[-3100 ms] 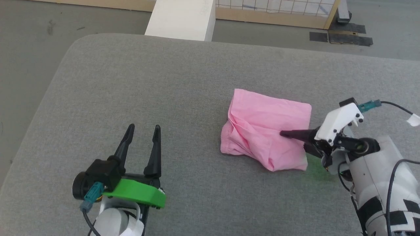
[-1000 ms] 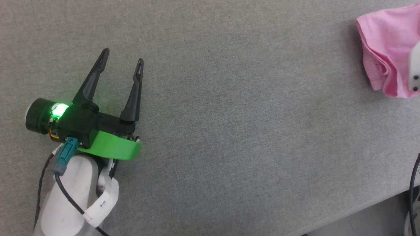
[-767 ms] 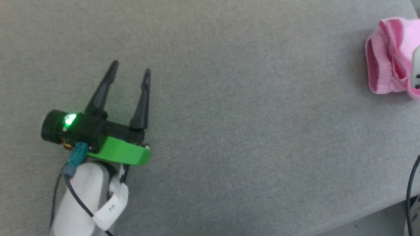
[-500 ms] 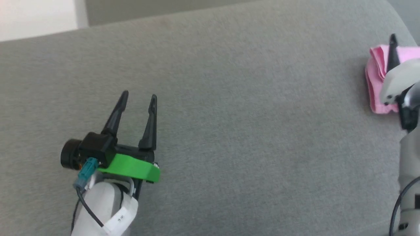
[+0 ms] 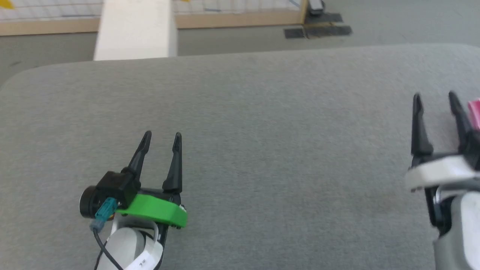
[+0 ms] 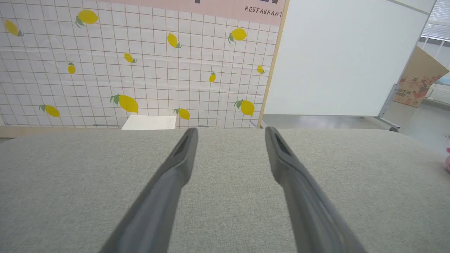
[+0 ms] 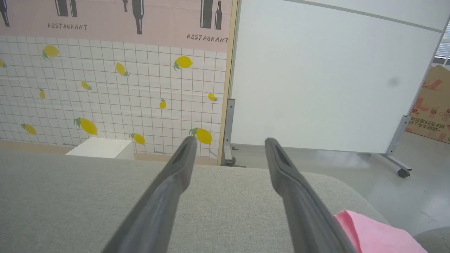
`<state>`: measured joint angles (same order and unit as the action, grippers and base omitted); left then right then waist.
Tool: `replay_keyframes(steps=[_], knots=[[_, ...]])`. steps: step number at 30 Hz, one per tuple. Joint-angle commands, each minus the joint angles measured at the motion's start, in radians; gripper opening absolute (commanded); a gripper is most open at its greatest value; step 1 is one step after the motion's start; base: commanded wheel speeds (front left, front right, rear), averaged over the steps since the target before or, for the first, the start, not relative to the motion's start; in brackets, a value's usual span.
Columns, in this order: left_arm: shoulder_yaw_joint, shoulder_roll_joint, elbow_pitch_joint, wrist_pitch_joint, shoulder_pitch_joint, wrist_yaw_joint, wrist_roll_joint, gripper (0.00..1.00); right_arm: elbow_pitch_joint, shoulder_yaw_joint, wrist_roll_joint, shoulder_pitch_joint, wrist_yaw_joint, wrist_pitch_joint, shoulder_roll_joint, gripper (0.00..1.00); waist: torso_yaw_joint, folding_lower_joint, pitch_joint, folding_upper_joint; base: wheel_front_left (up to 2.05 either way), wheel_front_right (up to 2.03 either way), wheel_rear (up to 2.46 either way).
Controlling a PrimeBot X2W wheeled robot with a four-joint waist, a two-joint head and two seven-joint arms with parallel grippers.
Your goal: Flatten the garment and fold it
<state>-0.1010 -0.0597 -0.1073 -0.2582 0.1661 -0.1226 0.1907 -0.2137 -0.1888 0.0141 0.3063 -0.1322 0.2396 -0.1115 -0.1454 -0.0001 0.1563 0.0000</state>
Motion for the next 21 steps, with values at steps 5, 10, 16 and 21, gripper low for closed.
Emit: replay_keyframes(steps=[5, 10, 16, 21], knots=[[0.019, 0.009, -0.006, -0.004, -0.054, 0.001, 0.019, 1.00, 0.123, 0.028, 0.003, -0.188, 0.002, 0.020, 0.038, 1.00, 0.126, 0.0001, -0.102, 0.0000, 0.00, 0.00, 0.00], [0.014, 0.009, -0.010, -0.004, -0.080, 0.006, 0.031, 1.00, 0.160, 0.020, 0.007, -0.276, 0.002, 0.022, 0.056, 1.00, 0.146, 0.0001, -0.122, 0.0000, 0.00, 0.00, 0.00], [0.012, 0.009, -0.018, -0.004, -0.102, 0.009, 0.036, 1.00, 0.180, 0.034, -0.021, -0.339, 0.002, 0.022, 0.061, 1.00, 0.150, 0.0001, -0.135, 0.0000, 0.00, 0.00, 0.00], [0.009, 0.009, -0.028, -0.004, -0.118, 0.009, 0.040, 1.00, 0.186, 0.049, -0.041, -0.365, 0.002, 0.022, 0.061, 1.00, 0.143, 0.0001, -0.142, 0.0000, 0.00, 0.00, 0.00]])
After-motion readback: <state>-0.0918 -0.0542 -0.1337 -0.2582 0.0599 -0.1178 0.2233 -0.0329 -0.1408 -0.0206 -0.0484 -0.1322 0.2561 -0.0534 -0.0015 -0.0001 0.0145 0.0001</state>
